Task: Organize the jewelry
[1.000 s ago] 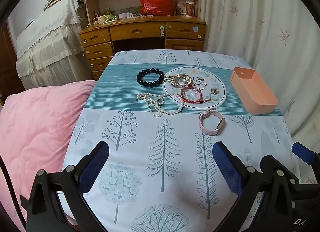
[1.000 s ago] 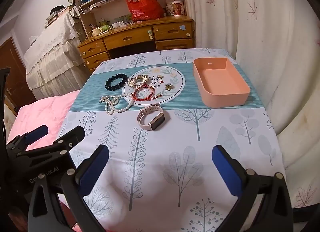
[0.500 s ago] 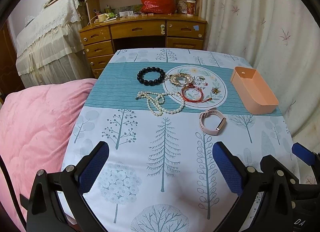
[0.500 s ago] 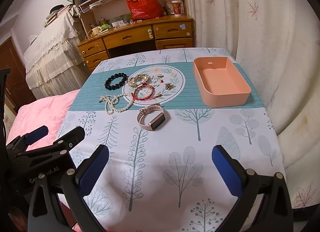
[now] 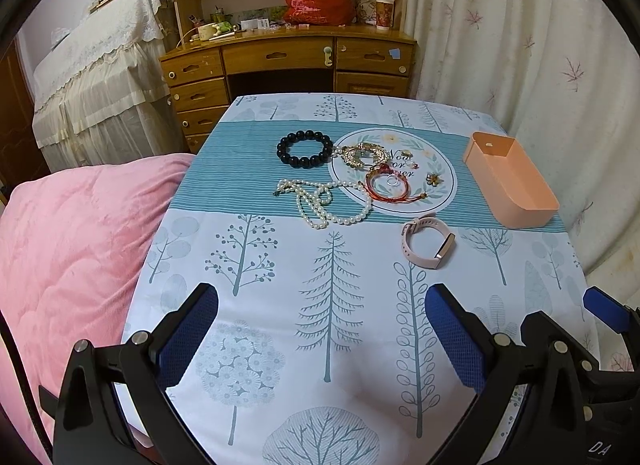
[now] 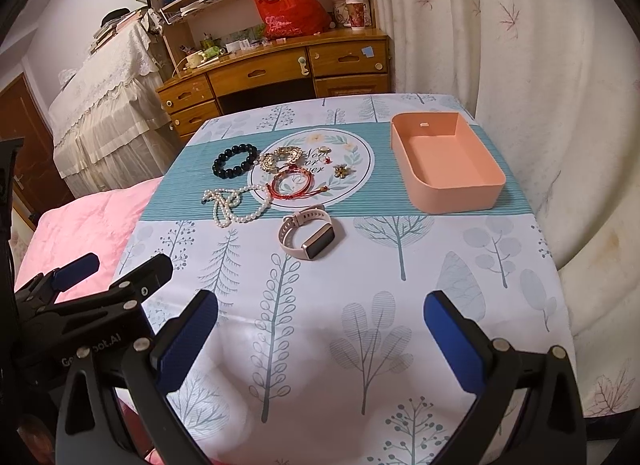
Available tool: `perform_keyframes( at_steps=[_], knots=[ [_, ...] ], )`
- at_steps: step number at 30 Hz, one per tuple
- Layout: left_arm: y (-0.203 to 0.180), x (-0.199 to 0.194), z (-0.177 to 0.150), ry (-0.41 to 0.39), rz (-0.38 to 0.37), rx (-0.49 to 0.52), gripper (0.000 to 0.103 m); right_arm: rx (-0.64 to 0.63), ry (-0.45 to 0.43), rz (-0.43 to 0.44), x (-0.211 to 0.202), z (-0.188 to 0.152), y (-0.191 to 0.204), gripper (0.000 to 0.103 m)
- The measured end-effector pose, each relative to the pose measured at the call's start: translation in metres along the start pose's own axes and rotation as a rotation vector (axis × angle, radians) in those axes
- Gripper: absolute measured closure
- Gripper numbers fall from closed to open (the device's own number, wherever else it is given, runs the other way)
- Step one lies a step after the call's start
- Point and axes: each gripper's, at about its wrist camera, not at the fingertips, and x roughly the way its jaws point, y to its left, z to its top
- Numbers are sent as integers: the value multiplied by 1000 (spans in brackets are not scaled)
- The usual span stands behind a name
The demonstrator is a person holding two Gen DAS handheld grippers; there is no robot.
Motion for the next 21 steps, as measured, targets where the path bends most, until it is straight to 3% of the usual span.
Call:
perform_keyframes(
  at_steps=[21],
  knots=[
    [3,-1,-1,1,-1,-3,1,-2,-2,2,-1,0,2,0]
  ],
)
